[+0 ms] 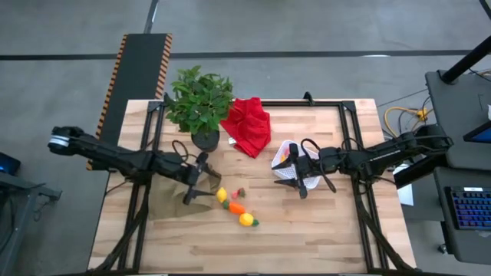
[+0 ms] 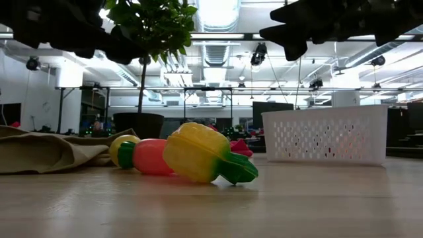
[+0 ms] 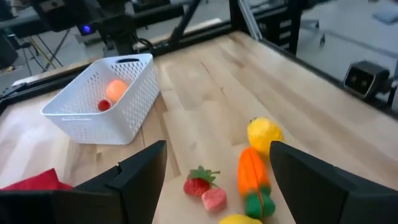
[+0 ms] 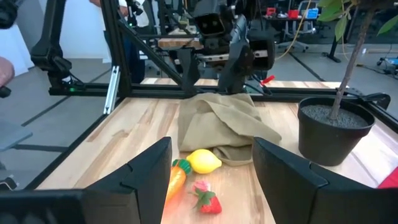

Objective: Pick and placing Produce into tupperware
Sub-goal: Put the yellow lemon into the white bin

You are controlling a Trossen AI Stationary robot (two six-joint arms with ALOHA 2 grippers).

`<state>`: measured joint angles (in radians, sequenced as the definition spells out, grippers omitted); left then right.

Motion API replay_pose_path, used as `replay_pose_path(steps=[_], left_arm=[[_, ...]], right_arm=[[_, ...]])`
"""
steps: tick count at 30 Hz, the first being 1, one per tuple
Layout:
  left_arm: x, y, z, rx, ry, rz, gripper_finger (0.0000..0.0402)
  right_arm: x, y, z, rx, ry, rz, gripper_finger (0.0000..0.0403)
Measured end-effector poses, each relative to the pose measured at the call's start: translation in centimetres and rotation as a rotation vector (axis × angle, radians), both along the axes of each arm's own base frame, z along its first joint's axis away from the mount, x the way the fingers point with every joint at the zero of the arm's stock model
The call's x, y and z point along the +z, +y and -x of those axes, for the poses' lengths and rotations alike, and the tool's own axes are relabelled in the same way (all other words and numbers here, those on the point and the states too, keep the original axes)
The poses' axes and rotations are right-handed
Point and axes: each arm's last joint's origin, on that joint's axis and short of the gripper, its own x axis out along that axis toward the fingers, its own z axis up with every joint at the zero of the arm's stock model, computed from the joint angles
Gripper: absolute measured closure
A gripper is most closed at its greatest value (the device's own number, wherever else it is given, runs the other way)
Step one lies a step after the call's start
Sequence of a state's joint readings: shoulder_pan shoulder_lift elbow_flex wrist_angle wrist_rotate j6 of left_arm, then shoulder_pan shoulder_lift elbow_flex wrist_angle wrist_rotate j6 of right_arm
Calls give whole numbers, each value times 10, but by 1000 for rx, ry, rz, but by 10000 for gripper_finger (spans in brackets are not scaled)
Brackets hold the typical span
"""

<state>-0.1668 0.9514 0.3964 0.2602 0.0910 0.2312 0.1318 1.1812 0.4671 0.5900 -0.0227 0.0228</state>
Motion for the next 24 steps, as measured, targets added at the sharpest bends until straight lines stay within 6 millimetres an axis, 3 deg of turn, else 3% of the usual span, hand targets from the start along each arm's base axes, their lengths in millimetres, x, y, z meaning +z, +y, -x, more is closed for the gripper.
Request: replay_pose_path(steps=[14, 24], left_arm=[[15, -24, -13, -22, 147, -241, 132], [-6, -34, -28, -27, 268, -294, 132]], right_arm=[[-1, 0, 0, -1, 12, 3, 188], [-3, 0, 0, 3, 25, 27, 188]])
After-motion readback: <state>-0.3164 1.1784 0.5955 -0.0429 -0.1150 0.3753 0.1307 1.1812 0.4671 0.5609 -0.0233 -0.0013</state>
